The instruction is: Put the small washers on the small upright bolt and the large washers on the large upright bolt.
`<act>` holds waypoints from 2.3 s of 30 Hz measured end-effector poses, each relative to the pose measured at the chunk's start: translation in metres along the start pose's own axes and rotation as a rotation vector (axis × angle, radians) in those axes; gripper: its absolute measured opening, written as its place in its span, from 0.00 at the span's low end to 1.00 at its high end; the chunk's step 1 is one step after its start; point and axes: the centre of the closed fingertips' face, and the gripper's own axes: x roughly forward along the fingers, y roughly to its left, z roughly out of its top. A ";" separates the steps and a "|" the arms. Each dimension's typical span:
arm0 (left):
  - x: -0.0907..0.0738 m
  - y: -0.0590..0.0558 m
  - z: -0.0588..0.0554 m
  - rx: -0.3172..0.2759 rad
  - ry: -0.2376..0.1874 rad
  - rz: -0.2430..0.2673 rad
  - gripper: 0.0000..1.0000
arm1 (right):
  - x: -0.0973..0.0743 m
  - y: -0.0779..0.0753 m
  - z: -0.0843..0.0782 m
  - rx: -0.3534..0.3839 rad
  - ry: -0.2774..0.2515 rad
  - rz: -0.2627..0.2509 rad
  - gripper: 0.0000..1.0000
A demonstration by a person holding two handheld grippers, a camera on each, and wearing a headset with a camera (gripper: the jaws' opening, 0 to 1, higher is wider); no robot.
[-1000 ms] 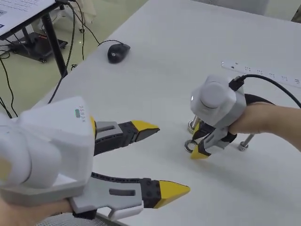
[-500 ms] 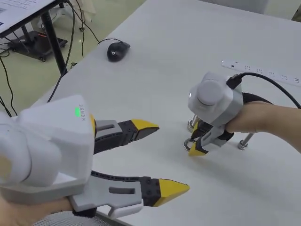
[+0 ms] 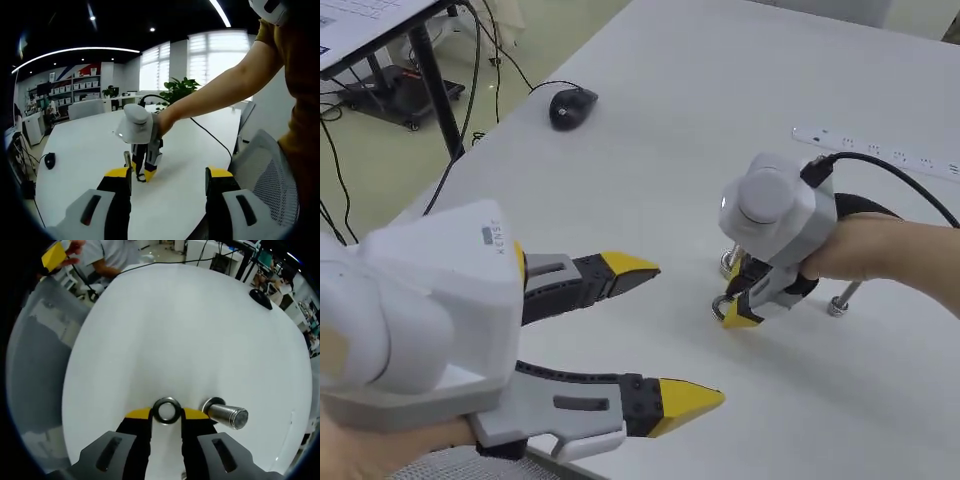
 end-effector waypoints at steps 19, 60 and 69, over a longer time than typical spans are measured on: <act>0.003 -0.005 0.002 0.008 0.000 -0.017 0.59 | -0.038 -0.004 -0.011 0.004 0.006 -0.030 0.22; 0.006 0.002 0.001 0.000 0.001 -0.022 0.59 | -0.058 -0.057 0.014 -0.046 0.025 -0.119 0.22; 0.005 0.003 0.000 -0.005 0.001 -0.018 0.59 | -0.056 -0.058 0.015 -0.064 0.029 -0.122 0.22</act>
